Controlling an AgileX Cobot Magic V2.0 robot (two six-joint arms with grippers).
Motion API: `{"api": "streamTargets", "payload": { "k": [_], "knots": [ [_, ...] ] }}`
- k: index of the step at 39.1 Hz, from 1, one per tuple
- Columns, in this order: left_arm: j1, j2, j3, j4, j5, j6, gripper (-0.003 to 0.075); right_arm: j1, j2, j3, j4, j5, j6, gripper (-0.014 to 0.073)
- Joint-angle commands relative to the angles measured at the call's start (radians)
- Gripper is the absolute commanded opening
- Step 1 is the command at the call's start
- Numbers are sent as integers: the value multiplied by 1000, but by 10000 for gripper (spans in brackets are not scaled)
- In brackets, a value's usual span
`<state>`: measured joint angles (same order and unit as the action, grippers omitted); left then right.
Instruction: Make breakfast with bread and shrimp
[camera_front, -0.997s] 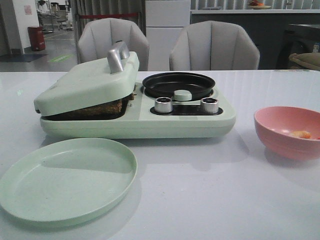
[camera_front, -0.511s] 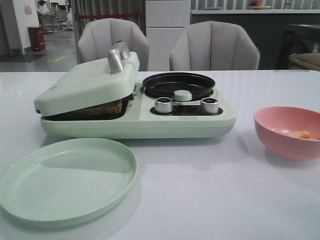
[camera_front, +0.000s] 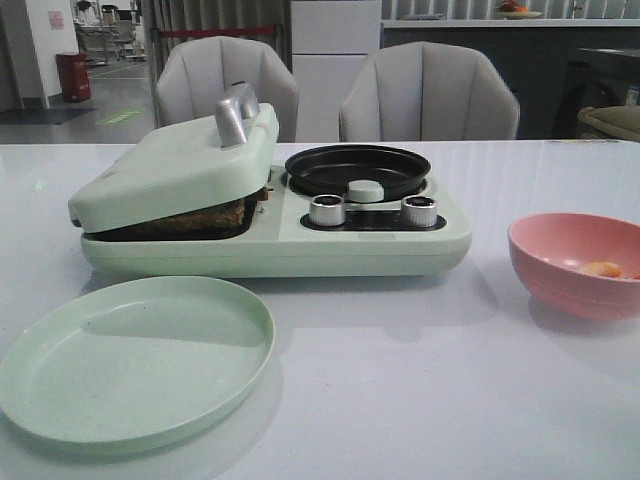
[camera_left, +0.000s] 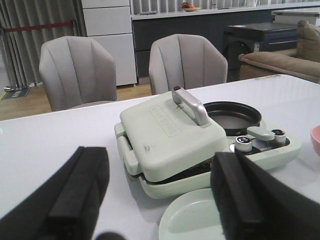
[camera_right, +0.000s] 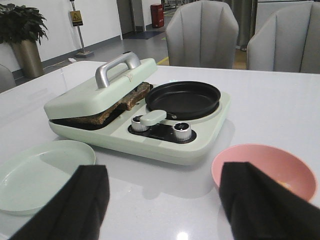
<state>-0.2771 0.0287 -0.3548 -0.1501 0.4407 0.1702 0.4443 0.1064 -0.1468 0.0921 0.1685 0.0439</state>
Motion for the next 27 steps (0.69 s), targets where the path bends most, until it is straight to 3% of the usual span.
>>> {"api": "streamTargets", "payload": {
  "k": [1, 15, 27],
  "knots": [
    [-3, 10, -16, -14, -116, -12, 490, -3, 8, -27, -5, -85, -3, 561],
    [-3, 10, -16, -14, -78, -12, 490, -3, 8, -32, -9, -168, -3, 561],
    [-3, 10, -16, -14, -80, -12, 490, -3, 158, -222, -4, -93, -3, 561]
  ]
}}
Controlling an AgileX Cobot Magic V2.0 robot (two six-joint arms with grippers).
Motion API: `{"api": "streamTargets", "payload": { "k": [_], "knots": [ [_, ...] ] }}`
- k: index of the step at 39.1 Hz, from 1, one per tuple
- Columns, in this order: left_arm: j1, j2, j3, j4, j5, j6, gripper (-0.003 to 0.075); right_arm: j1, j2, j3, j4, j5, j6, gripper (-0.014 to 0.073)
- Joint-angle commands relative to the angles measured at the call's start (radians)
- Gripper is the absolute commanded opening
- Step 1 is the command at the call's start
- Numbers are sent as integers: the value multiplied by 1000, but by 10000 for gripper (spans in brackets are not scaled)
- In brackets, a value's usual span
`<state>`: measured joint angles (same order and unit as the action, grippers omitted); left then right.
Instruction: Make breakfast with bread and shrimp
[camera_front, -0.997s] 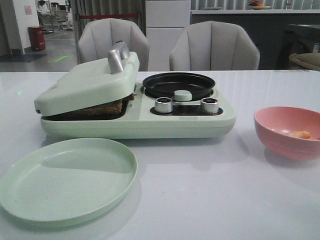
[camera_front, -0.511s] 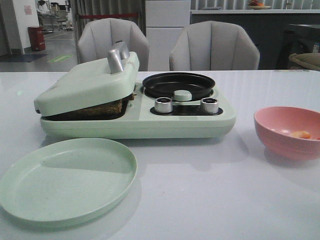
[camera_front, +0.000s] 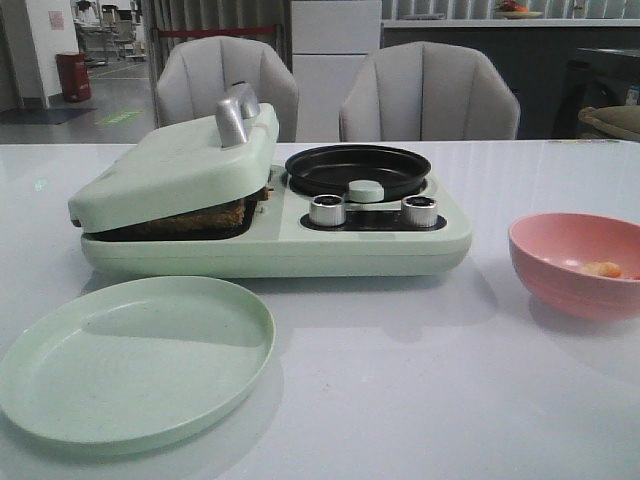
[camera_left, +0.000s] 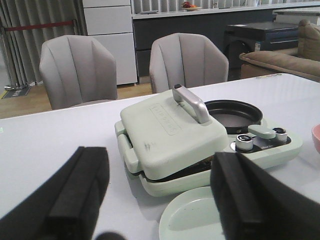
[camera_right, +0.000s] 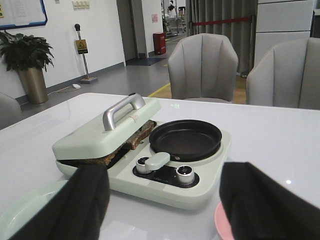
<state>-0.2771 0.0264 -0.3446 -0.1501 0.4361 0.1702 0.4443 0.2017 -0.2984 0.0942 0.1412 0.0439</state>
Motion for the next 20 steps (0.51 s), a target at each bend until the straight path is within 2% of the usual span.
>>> {"api": "streamTargets", "payload": {
  "k": [1, 16, 20],
  "knots": [
    [-3, 12, -26, -14, -75, -12, 490, -3, 84, -78, -6, -71, -3, 561],
    [-3, 12, -26, -14, -75, -12, 490, -3, 226, -88, 8, -88, -2, 561],
    [-3, 12, -26, -14, -75, -12, 490, -3, 244, -107, 11, -45, -2, 561]
  ]
}}
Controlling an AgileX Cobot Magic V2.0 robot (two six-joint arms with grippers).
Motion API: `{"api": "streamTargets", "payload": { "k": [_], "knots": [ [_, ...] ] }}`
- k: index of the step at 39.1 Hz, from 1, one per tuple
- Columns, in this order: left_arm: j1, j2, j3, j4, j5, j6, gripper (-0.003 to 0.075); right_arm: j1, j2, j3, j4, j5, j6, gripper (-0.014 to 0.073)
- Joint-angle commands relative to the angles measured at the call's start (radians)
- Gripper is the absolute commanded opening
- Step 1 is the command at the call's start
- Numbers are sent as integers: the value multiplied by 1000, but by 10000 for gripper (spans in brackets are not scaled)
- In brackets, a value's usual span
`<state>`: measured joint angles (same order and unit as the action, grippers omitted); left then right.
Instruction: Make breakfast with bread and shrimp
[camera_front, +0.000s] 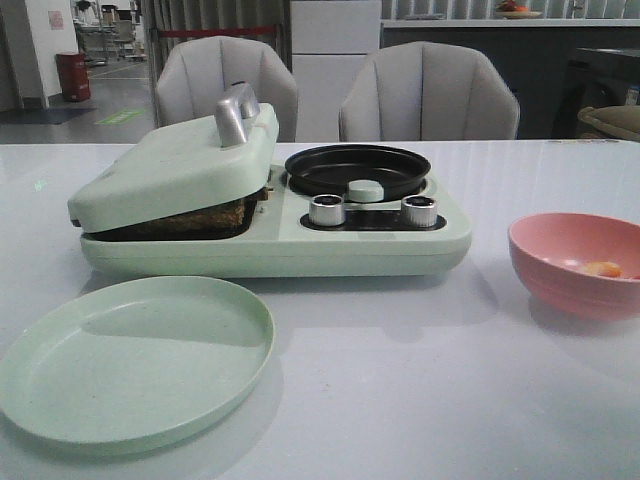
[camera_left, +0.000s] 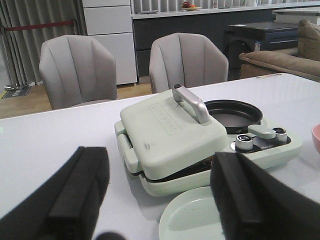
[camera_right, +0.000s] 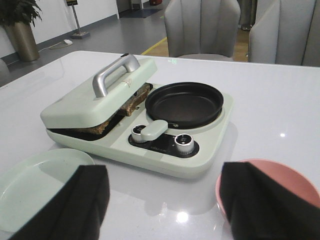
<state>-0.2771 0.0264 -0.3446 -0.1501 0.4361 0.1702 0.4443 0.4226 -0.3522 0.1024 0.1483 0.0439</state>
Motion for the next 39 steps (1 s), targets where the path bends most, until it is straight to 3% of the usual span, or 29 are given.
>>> {"api": "streamTargets", "payload": {
  "k": [1, 12, 27, 39],
  "knots": [
    [-3, 12, -26, -14, -75, -12, 490, -3, 35, -68, 5, -15, -2, 561],
    [-3, 12, -26, -14, -75, -12, 490, -29, 275, -332, 7, 237, 22, 561],
    [-3, 12, -26, -14, -75, -12, 490, -393, 582, -575, 27, 518, 48, 561],
    [-3, 12, -26, -14, -75, -12, 490, -538, 757, -586, 81, 522, -67, 561]
  ]
}}
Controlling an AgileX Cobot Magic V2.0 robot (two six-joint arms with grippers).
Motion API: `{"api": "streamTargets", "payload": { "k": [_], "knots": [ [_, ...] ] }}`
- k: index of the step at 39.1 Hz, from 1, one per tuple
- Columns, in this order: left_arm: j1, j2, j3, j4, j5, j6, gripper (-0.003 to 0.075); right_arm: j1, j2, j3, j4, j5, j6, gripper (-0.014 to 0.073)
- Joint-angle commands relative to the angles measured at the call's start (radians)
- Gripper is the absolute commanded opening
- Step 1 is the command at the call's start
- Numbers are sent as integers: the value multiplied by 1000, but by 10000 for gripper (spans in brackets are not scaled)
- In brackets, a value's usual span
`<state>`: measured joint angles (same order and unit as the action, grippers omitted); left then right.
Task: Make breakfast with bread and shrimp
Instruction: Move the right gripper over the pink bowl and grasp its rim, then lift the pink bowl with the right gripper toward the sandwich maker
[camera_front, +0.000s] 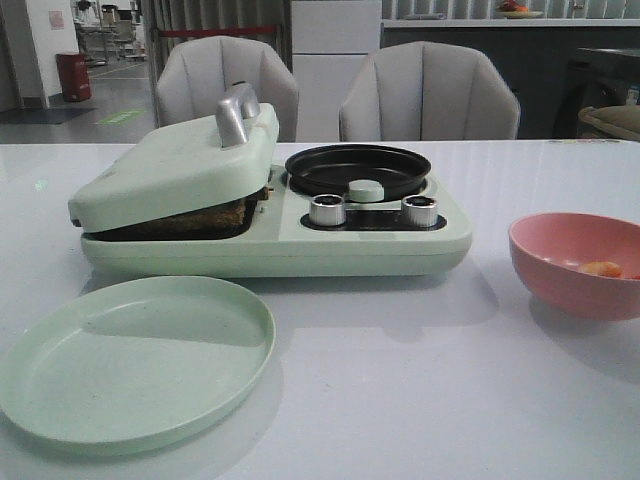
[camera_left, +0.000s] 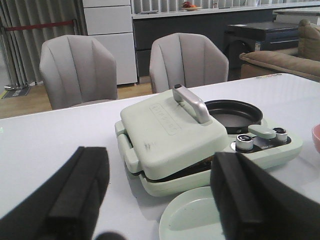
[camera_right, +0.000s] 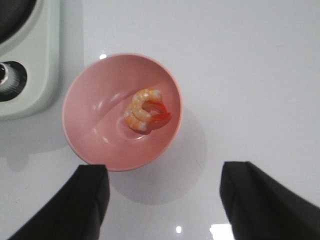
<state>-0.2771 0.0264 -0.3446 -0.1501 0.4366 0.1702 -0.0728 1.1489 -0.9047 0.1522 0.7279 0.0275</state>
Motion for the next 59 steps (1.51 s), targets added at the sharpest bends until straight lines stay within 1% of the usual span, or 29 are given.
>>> {"api": "streamTargets", "payload": {
  "k": [1, 9, 13, 19, 28, 30, 32, 34, 41, 43, 52, 55, 59],
  "knots": [
    [-3, 12, -26, -14, -76, -12, 490, -24, 48, -34, 36, -63, -60, 561],
    [-3, 12, -26, -14, -76, -12, 490, -27, 218, -37, 43, -174, -86, 561],
    [-3, 12, -26, -14, -76, -12, 490, -27, 307, -66, 43, -214, -87, 561],
    [-3, 12, -26, -14, -76, -12, 490, -27, 435, -153, 45, -219, -121, 561],
    [-3, 12, -26, -14, -76, -12, 490, -27, 592, -279, 45, -191, -122, 559],
    [-3, 12, -26, -14, -76, -12, 490, -27, 617, -298, 45, -181, -122, 539],
    [-3, 12, -26, -14, -76, -12, 490, -27, 638, -316, 48, -167, -122, 496],
    [-3, 12, -26, -14, -76, -12, 490, -27, 657, -332, 53, -154, -122, 435],
    [-3, 12, -26, -14, -76, -12, 490, -27, 680, -352, 56, -137, -122, 182],
    [-3, 12, -26, -14, -76, -12, 490, -27, 678, -358, 56, -127, -122, 139],
    [-3, 12, -26, -14, -76, -12, 490, -27, 678, -451, 60, 4, -129, 141],
    [-3, 12, -26, -14, -76, -12, 490, -27, 678, -491, 60, 21, -129, 141],
    [-3, 12, -26, -14, -76, -12, 490, -27, 678, -565, 95, 74, -129, 141]
  ]
}}
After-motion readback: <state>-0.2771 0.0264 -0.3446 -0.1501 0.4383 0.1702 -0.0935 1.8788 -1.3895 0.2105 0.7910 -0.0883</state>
